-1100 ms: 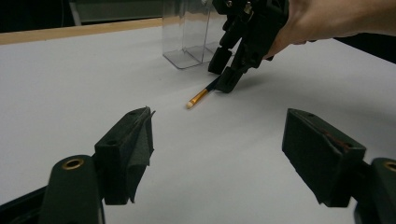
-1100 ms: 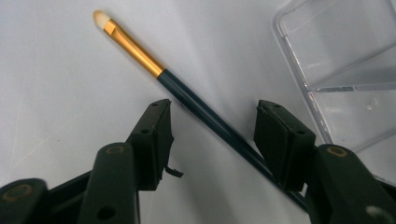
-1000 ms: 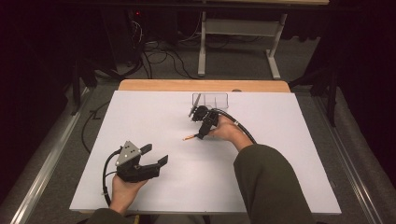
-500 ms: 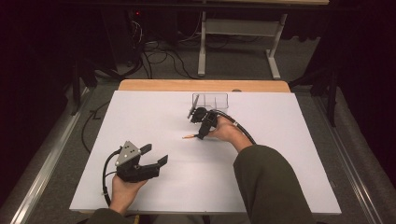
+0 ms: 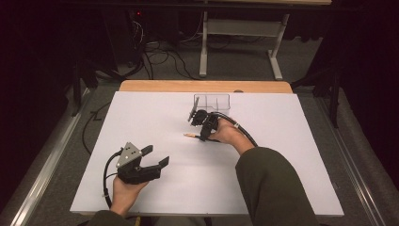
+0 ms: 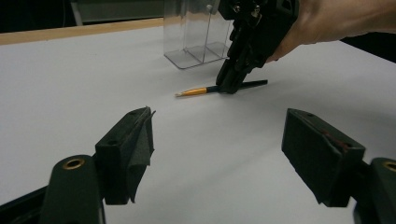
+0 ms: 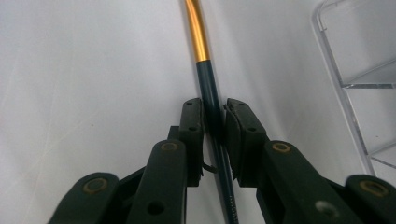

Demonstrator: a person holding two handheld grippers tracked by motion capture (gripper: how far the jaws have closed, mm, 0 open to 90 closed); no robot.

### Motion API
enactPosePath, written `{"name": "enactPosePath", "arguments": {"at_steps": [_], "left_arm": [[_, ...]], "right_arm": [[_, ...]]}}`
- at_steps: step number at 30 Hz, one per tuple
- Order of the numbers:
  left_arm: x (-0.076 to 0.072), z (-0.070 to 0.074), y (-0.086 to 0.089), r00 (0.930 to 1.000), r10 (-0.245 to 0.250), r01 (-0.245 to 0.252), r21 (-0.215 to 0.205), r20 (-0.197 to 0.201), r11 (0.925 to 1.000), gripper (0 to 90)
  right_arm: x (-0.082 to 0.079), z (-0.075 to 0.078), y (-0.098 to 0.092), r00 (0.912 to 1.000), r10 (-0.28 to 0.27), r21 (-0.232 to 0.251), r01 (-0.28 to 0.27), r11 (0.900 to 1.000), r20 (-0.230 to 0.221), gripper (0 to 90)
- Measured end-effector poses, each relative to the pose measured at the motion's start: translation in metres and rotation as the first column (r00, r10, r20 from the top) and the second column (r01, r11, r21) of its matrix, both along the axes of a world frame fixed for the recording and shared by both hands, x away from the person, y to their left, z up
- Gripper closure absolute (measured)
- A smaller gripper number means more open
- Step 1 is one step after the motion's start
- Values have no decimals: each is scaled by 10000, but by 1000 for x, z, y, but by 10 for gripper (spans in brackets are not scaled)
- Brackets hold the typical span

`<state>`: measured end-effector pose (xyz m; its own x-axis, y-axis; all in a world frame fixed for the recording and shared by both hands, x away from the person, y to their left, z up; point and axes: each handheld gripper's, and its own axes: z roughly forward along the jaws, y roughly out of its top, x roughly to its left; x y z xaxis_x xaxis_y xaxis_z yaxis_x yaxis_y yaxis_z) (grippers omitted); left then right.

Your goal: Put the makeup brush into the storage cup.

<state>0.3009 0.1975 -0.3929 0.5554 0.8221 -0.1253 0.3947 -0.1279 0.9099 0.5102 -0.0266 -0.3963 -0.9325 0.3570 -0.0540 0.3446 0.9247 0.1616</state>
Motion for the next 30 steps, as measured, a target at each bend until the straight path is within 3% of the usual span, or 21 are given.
{"name": "enactPosePath", "arguments": {"at_steps": [16, 30], "left_arm": [[-1, 0, 1, 10000, 63, -63, -23, 7, 10000, 255], [0, 0, 2, 9998, 173, -173, -29, 9, 9998, 256]], "right_arm": [[1, 1, 0, 9988, -357, -145, 353, 9993, -342, 844], [-2, 1, 2, 9991, -415, -219, 413, 9989, -65, 849]]}}
